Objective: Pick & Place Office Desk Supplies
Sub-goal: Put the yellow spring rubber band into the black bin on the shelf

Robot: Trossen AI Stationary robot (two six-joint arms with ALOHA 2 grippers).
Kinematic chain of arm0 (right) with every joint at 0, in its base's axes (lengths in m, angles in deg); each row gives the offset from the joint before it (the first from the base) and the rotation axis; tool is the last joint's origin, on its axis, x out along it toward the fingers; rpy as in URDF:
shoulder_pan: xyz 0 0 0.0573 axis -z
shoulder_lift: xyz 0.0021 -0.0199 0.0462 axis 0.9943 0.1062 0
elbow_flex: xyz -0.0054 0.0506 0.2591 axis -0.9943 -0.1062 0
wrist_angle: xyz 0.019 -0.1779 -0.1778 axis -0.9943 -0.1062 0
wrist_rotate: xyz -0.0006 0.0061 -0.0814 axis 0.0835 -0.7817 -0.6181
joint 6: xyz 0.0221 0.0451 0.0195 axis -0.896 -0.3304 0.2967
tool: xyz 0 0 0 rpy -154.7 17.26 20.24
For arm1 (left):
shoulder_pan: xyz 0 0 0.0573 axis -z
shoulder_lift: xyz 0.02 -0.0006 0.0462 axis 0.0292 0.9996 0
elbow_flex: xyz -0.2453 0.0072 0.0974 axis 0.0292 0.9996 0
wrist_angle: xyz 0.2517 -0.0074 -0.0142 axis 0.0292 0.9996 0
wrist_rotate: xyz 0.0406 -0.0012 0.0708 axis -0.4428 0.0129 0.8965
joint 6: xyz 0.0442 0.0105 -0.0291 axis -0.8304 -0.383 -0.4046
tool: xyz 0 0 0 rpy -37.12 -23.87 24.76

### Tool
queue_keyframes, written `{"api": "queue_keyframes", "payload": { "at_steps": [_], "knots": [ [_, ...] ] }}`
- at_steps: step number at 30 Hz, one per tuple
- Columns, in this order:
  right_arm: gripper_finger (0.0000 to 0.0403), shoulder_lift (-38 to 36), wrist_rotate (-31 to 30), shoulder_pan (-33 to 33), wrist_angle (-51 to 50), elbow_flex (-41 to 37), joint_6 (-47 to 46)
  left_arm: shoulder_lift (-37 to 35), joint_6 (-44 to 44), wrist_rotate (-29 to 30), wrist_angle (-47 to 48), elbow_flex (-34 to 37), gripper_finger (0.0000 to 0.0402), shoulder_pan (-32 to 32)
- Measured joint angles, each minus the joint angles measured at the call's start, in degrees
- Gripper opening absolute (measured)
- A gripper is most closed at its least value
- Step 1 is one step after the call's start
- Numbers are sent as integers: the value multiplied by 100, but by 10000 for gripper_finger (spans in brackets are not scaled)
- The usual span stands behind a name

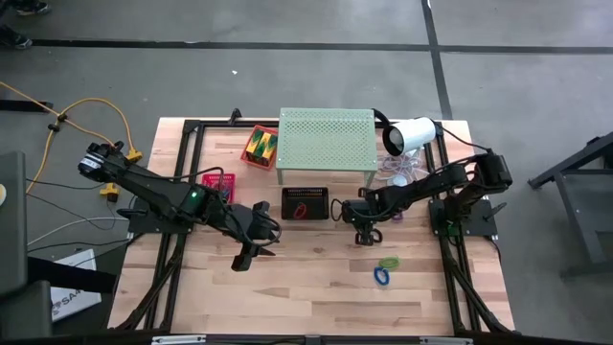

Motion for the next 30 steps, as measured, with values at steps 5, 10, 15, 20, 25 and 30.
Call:
{"api": "queue_keyframes", "payload": {
  "at_steps": [5, 10, 15, 20, 25, 30],
  "knots": [
    [20, 0, -36, 0, 0, 0, -1, 0, 0, 2, 0, 0, 166, -2],
    [20, -141, -49, 0, -74, 4, -10, 0, 0, 0, 0, 0, 166, 0],
    [20, -615, -147, -10, -181, 209, -1, 0, 0, 2, -1, 0, 166, 0],
    [20, -1129, -248, -81, -156, 378, 97, 2, 0, 1, -2, 0, 166, -1],
    [20, -1315, -303, -224, -107, 375, 103, 2, 0, 0, -26, 0, 166, 0],
    [20, -1344, -375, -334, 69, 369, 108, 2, 0, 2, -48, 0, 166, -1]
  ]
}}
